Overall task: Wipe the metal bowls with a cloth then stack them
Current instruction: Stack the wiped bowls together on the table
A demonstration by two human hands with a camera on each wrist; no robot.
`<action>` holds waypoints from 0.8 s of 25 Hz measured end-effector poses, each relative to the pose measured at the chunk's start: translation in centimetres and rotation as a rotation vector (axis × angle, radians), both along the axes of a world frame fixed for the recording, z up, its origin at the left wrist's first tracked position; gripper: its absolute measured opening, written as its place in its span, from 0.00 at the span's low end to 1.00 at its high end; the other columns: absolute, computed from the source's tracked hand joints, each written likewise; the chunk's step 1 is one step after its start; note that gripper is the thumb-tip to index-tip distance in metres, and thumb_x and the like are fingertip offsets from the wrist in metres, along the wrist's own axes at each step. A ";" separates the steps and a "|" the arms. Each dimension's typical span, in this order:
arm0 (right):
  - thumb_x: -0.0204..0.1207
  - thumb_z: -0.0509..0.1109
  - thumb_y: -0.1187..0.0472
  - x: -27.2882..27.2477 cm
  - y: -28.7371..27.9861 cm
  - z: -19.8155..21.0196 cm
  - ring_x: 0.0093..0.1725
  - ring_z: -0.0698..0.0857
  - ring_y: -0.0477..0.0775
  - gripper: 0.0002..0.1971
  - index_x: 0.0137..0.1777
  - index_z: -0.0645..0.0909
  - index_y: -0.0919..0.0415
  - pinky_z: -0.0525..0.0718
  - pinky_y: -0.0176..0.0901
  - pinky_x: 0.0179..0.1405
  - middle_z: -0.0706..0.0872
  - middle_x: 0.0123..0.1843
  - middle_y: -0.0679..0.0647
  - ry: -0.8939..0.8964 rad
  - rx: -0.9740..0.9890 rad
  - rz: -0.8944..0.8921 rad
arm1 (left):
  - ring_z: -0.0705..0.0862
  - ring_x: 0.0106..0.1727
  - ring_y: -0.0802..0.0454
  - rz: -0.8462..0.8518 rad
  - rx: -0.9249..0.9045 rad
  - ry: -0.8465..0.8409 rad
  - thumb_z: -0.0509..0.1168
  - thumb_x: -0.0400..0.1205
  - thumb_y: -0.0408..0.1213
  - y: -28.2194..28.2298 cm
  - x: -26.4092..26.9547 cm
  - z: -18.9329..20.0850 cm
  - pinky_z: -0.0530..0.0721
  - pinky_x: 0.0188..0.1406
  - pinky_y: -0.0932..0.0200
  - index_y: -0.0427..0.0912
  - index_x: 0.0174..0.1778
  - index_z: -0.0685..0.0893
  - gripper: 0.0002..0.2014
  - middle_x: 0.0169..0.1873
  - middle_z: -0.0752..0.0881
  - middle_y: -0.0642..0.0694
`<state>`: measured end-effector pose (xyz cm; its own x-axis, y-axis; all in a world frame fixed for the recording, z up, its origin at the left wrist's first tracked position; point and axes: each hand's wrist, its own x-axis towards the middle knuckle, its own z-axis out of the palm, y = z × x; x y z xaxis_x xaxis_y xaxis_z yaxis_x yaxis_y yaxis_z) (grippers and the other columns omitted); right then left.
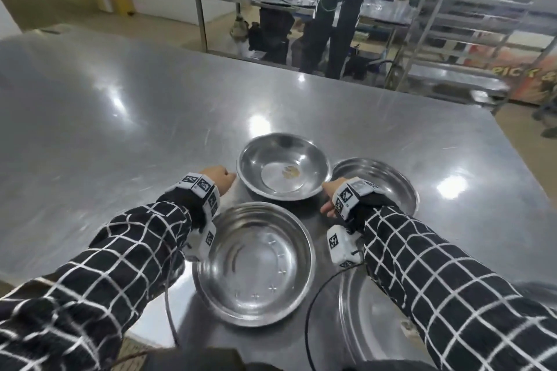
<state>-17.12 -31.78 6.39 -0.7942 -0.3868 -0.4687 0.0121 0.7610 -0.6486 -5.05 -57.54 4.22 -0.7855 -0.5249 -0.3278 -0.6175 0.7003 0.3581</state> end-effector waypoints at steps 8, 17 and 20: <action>0.82 0.62 0.56 -2.6 -3.7 -3.0 0.19 0.84 0.42 0.18 0.67 0.75 0.67 0.77 0.30 0.15 0.82 0.50 0.60 -0.072 -0.003 -0.136 | 0.88 0.50 0.42 -0.072 0.282 -0.043 0.60 0.85 0.48 -3.5 -5.0 -2.8 0.85 0.58 0.48 0.38 0.51 0.85 0.16 0.49 0.90 0.41; 0.79 0.66 0.66 -3.8 -5.5 -2.0 0.15 0.79 0.49 0.10 0.36 0.76 0.66 0.74 0.34 0.13 0.82 0.18 0.56 -0.086 -0.054 -0.365 | 0.87 0.39 0.49 0.039 0.423 0.048 0.68 0.81 0.42 -4.2 -6.2 -2.4 0.79 0.34 0.60 0.42 0.36 0.83 0.10 0.43 0.91 0.42; 0.80 0.63 0.67 -3.0 -4.2 -0.1 0.19 0.77 0.52 0.08 0.38 0.73 0.63 0.74 0.38 0.17 0.80 0.24 0.58 -0.026 -0.180 -0.418 | 0.83 0.35 0.55 0.025 0.445 0.148 0.67 0.82 0.42 -2.9 -5.8 -0.7 0.77 0.33 0.61 0.44 0.35 0.81 0.10 0.40 0.89 0.48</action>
<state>-20.16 -35.94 6.25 -0.8884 -0.1124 -0.4450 0.3124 0.5622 -0.7657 -10.90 -60.48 3.48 -0.8296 -0.3784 -0.4105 -0.5518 0.4438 0.7060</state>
